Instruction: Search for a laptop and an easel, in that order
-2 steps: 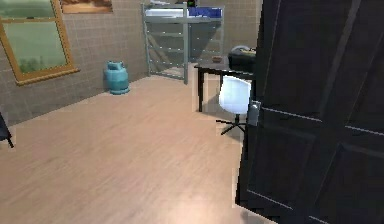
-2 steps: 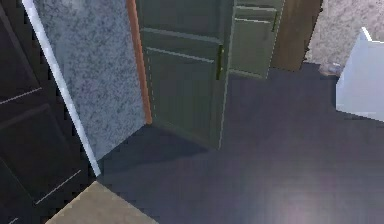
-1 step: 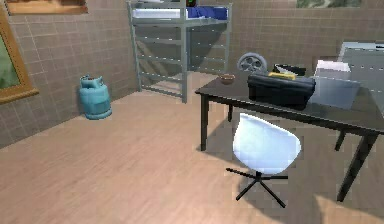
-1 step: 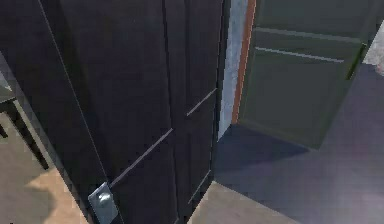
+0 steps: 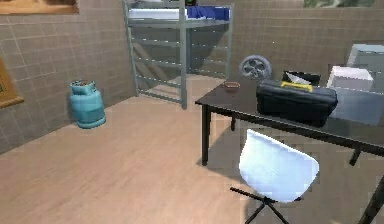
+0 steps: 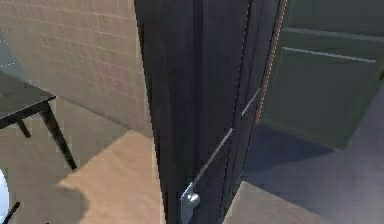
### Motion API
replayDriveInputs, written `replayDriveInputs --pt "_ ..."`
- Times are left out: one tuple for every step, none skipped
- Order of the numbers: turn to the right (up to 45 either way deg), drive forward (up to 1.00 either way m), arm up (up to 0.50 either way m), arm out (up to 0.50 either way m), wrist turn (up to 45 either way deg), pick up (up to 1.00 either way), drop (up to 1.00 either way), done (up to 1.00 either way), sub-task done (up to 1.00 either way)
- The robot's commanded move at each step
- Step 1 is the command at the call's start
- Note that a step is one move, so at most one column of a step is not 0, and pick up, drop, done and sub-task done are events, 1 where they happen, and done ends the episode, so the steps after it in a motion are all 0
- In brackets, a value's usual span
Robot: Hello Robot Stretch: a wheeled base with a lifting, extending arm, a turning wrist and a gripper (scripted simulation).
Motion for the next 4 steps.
replayDriveInputs --pt "27.0 0.00 0.00 0.00 0.0 0.00 0.00 0.00 0.00" --pt "0.0 0.40 0.00 0.00 0.0 0.00 0.00 0.00 0.00" --pt "42.0 0.00 0.00 0.00 0.0 0.00 0.00 0.00 0.00" --pt "0.0 0.70 0.00 0.00 0.0 0.00 0.00 0.00 0.00"
